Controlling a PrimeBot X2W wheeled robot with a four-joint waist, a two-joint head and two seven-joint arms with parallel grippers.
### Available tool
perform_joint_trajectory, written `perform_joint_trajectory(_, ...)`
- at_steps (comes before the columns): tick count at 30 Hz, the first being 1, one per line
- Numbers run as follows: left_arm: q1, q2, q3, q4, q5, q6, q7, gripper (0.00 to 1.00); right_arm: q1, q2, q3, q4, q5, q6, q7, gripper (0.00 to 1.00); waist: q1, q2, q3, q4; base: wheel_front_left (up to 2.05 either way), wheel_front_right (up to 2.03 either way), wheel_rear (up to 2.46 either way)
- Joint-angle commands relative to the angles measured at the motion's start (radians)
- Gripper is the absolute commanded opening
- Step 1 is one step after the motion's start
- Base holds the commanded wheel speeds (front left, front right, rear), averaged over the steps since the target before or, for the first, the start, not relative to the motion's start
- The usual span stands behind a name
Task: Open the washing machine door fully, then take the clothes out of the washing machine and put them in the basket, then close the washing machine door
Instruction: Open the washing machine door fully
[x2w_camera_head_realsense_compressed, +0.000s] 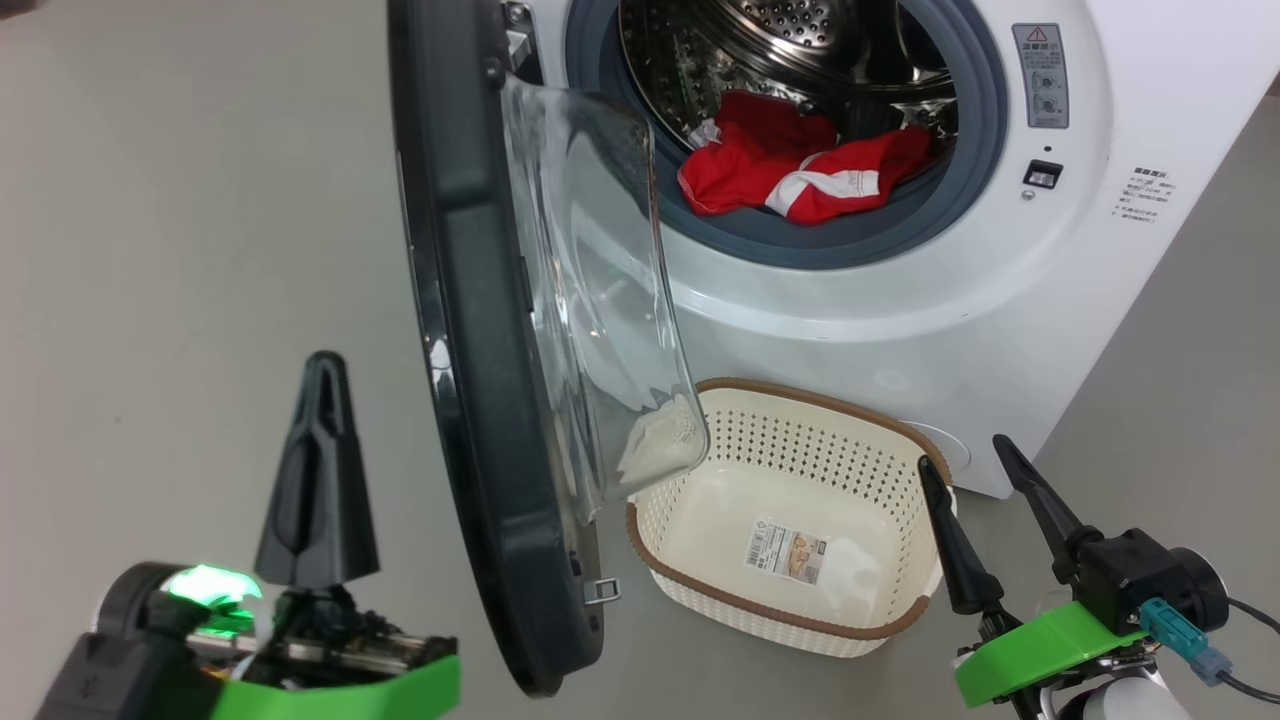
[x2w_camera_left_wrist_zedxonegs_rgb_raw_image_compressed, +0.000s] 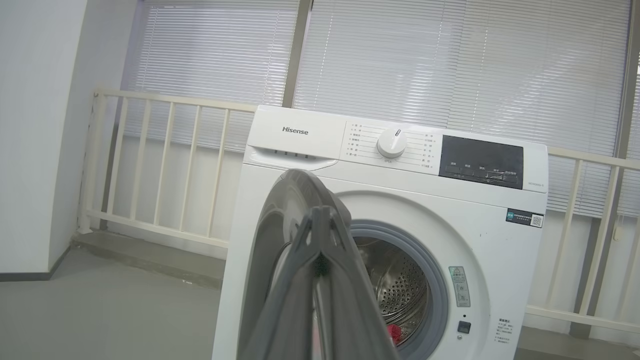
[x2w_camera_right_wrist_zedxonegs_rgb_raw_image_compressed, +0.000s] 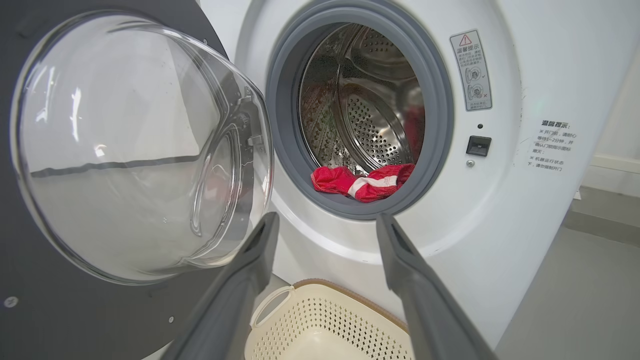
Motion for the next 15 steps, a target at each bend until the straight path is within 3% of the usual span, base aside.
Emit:
perform_joint_trajectory(1, -0.041, 0.010, 0.012, -0.045, 0.009, -0.004, -0.005, 0.00, -0.014, 0.001, 0.024, -0.020, 0.001, 0.006, -0.009, 1.00, 0.0000, 0.0000, 0.000, -0.004, 0.00, 0.00, 0.00)
perform_joint_trajectory(5, -0.059, 0.010, -0.055, -0.107, 0.010, -0.005, 0.026, 0.00, -0.020, 0.003, 0.028, -0.018, 0.001, 0.006, -0.009, 1.00, 0.0000, 0.0000, 0.000, -0.014, 0.00, 0.00, 0.00)
perform_joint_trajectory(15, -0.013, 0.017, -0.238, -0.190, -0.020, 0.003, 0.232, 0.00, -0.022, 0.005, 0.021, -0.021, -0.002, 0.006, -0.009, 1.00, 0.0000, 0.0000, 0.019, -0.032, 0.00, 0.00, 0.00)
